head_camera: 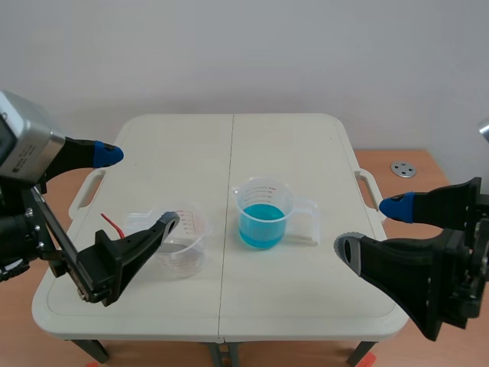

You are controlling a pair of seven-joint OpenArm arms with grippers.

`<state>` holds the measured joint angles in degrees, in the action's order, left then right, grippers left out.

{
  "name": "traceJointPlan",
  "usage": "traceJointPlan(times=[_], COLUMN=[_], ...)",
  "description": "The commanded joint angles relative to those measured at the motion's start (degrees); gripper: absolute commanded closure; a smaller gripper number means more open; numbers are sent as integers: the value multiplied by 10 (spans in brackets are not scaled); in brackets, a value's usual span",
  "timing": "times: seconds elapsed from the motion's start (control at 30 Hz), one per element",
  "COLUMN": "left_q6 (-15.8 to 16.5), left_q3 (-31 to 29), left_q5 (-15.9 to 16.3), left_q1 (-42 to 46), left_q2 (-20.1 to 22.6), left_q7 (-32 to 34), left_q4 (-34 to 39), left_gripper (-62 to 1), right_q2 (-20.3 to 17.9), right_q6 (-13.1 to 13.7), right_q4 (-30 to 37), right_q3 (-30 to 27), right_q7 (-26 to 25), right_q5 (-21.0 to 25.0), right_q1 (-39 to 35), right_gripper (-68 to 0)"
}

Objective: Hold the metal plate by the orange handle, dip it into the blue solution, take it out and point at it, then put the plate back in the beaker on the left.
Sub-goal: 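Return to the home posture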

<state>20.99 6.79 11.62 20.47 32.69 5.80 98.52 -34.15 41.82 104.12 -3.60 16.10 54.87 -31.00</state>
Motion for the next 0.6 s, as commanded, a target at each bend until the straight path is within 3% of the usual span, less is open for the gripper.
traceJointPlan(times=[0.0,0.57], left_q6=[-4,-4], left_q3=[-3,-3], left_q5=[4,4], left_q1=[3,3], left_q2=[-2,-2], left_q7=[7,6], left_q4=[9,9], left_gripper=[-623,-623], right_q2=[-9,-5], right_q6=[2,2], right_q4=[9,9], right_q3=[-3,-3], right_q7=[-10,-10], right_q5=[6,6], right_q1=[5,5], right_gripper=[-663,-663])
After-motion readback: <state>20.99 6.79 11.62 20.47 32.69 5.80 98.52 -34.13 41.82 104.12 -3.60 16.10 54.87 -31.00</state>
